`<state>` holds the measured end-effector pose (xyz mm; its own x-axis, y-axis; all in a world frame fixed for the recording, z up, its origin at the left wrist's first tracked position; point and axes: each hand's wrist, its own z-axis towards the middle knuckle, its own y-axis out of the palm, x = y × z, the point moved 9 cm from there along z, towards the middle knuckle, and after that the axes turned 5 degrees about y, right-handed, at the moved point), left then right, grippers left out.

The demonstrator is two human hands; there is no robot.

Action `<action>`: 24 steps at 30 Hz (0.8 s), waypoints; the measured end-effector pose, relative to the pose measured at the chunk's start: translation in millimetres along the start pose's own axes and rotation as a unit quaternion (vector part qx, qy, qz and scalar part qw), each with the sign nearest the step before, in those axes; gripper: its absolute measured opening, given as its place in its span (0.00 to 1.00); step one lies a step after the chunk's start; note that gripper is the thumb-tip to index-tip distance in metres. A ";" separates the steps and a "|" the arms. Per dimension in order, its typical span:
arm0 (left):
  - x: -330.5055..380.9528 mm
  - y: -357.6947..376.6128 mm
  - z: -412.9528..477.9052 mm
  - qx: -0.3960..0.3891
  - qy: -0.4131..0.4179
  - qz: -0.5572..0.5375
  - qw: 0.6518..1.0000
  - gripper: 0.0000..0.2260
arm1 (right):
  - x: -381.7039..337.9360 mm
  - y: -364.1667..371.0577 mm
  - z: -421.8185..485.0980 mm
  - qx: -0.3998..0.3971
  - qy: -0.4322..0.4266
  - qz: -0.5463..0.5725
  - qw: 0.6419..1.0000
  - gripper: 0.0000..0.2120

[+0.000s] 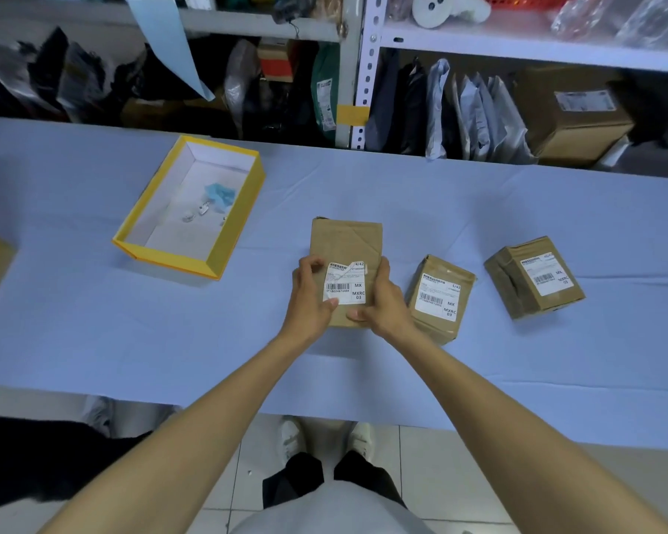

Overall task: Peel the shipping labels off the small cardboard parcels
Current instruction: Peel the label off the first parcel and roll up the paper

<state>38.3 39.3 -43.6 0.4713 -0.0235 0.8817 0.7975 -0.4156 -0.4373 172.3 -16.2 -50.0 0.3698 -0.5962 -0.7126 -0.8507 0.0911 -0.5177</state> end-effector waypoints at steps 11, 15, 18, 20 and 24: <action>8.1 -10.5 11.2 0.043 -0.001 0.047 0.998 0.06 | 5.7 2.9 2.9 0.016 0.011 -0.020 1.000 0.41; 12.0 -12.9 15.9 0.065 -0.003 0.029 0.997 0.02 | 6.1 3.5 2.4 0.015 0.011 -0.025 1.000 0.41; 12.1 -17.0 14.7 0.082 -0.006 0.050 0.995 0.02 | 6.9 4.0 3.2 0.016 0.013 -0.025 0.999 0.43; 13.0 -18.3 15.2 0.089 -0.002 0.064 0.994 0.02 | 7.3 3.8 4.0 0.015 0.018 -0.026 0.999 0.43; 18.1 -15.4 16.6 0.086 0.001 0.093 0.992 0.03 | 9.8 5.3 4.8 0.016 0.034 -0.031 0.999 0.40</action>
<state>40.8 60.3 -23.8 0.6165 -0.0865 0.7826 0.7489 -0.2422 -0.6168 173.2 -17.7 -62.0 0.3944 -0.6538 -0.6457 -0.8144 0.0768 -0.5752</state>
